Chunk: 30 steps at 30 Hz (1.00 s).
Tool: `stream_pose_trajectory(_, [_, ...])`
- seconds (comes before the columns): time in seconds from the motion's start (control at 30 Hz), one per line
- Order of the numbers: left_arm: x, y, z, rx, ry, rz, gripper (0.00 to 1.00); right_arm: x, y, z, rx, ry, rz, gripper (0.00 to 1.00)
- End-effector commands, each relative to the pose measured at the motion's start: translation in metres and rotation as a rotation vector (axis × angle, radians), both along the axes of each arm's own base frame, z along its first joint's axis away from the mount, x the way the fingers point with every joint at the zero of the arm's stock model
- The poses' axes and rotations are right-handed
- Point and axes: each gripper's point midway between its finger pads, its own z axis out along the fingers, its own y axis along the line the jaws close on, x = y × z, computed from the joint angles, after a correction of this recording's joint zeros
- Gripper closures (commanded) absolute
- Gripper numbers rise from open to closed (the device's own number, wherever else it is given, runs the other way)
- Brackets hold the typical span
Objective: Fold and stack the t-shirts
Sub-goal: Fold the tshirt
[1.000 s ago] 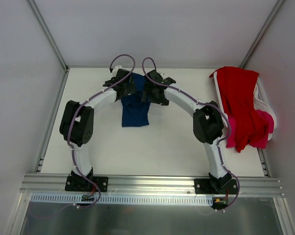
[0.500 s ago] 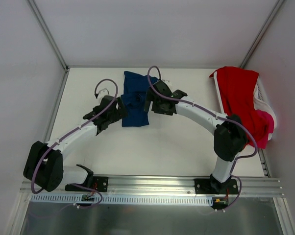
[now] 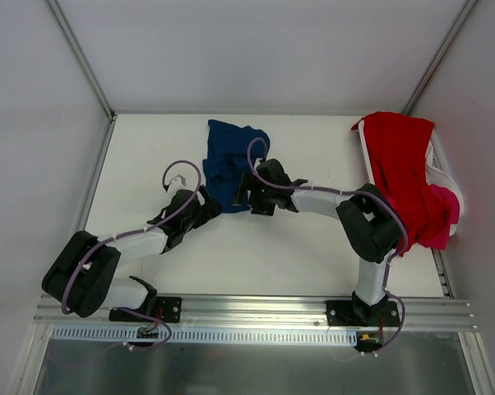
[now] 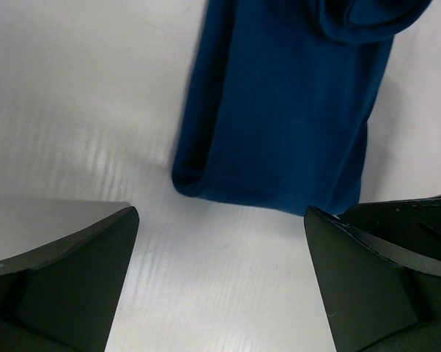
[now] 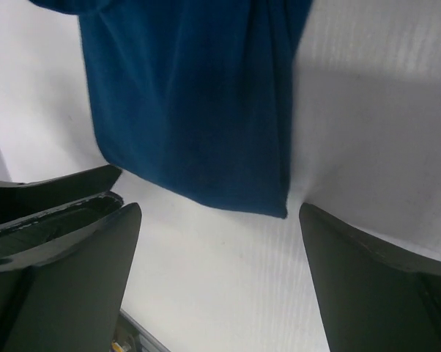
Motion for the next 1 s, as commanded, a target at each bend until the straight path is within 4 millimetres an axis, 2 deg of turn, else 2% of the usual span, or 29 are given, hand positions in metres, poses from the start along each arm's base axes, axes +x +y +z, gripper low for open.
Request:
stream_pose_trajectory(0.0, [-0.004,-0.008,-0.01,-0.058,-0.003,-0.012,0.01,-0.002,0.005,-0.012,0.057,0.024,-0.001,0.06])
stream_pose_trajectory(0.27, [0.0,-0.003,-0.016,-0.062,0.003,0.042,0.05,0.005,-0.007,-0.019,0.045,0.038,-0.04,0.18])
stream_pose_trajectory(0.3, [0.001,-0.001,-0.019,-0.06,0.011,0.059,0.07,0.006,-0.008,-0.02,0.042,0.038,-0.043,0.28])
stream_pose_trajectory(0.33, [0.001,-0.001,-0.021,-0.059,0.017,0.067,0.09,0.006,-0.01,-0.023,0.035,0.04,-0.049,0.33])
stream_pose_trajectory(0.37, [0.0,0.0,-0.023,-0.055,0.022,0.071,0.09,0.006,-0.01,-0.024,0.032,0.041,-0.05,0.44])
stream_pose_trajectory(0.4, [0.0,0.001,-0.028,-0.048,0.036,0.083,0.1,0.007,-0.01,-0.025,0.03,0.041,-0.049,0.49])
stream_pose_trajectory(0.47, [0.001,0.001,-0.032,-0.046,0.051,0.093,0.12,0.006,-0.01,-0.031,0.025,0.056,-0.048,0.57])
stream_pose_trajectory(0.6, [0.003,0.001,-0.045,-0.038,0.085,0.115,0.17,0.006,-0.011,-0.038,0.019,0.071,-0.049,0.63])
stream_pose_trajectory(0.87, [0.011,-0.004,-0.051,-0.045,0.102,0.127,0.43,0.01,-0.016,-0.045,0.011,0.083,-0.059,0.7])
stream_pose_trajectory(0.9, [0.011,-0.004,-0.053,-0.045,0.108,0.131,0.52,0.011,-0.017,-0.046,0.011,0.084,-0.062,0.72])
stream_pose_trajectory(0.97, [0.011,-0.004,-0.053,-0.045,0.108,0.133,0.6,0.012,-0.018,-0.046,0.01,0.085,-0.064,0.78])
